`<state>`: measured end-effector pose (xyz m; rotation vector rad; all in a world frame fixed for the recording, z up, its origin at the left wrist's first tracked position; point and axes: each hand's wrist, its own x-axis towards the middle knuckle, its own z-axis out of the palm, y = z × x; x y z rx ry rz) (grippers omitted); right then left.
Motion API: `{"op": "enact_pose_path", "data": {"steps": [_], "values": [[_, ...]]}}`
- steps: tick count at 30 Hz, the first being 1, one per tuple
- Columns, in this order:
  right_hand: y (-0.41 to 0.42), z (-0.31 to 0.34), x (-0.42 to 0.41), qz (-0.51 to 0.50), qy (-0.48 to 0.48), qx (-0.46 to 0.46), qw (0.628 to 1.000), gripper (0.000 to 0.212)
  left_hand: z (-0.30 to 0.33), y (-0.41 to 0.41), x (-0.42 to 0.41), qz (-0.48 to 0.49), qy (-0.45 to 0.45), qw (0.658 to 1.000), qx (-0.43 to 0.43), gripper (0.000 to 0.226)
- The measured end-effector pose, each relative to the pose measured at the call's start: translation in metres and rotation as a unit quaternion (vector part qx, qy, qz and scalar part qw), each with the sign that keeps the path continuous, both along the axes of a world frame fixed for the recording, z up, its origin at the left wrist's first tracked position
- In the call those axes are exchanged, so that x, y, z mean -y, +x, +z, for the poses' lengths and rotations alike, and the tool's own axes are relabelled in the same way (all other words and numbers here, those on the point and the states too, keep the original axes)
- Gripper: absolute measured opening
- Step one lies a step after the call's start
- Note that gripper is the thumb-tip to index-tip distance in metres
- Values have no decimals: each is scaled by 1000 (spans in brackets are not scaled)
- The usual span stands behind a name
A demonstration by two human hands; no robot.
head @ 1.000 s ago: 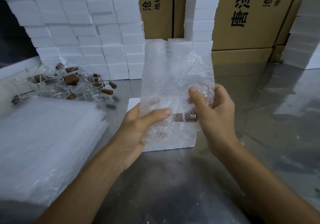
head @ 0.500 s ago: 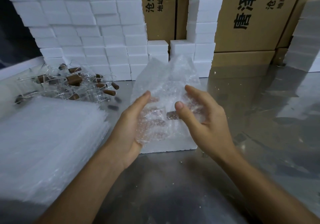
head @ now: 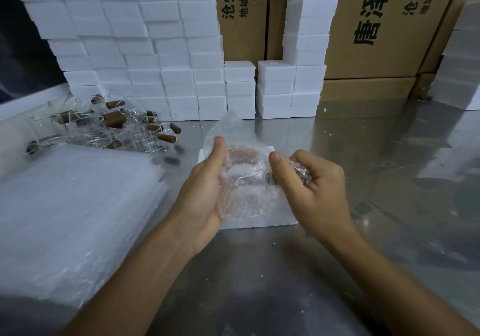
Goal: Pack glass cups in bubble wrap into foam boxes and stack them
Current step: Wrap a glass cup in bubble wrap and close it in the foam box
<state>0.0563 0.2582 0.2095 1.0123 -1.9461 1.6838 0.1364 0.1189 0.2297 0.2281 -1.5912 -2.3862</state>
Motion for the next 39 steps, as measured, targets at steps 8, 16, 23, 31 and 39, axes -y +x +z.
{"op": "enact_pose_path", "data": {"steps": [8, 16, 23, 31, 39], "values": [[-5, 4, 3, 45, -107, 151, 982, 41, 10, 4, 11, 70, -43, 996, -31, 21], [-11, 6, -1, 52, -53, 74, 995, 46, 18, 11, 32, 19, -65, 998, 0, 26], [-12, 5, -1, 41, -68, 68, 995, 46, 18, 12, 34, 63, 0, 997, -47, 15], [-12, -2, 4, -6, -82, 71, 994, 45, 13, 10, 7, 152, -192, 963, -116, 15], [-7, 1, 6, -61, -146, 65, 985, 44, 8, 17, -14, 56, -477, 858, -184, 22]]}}
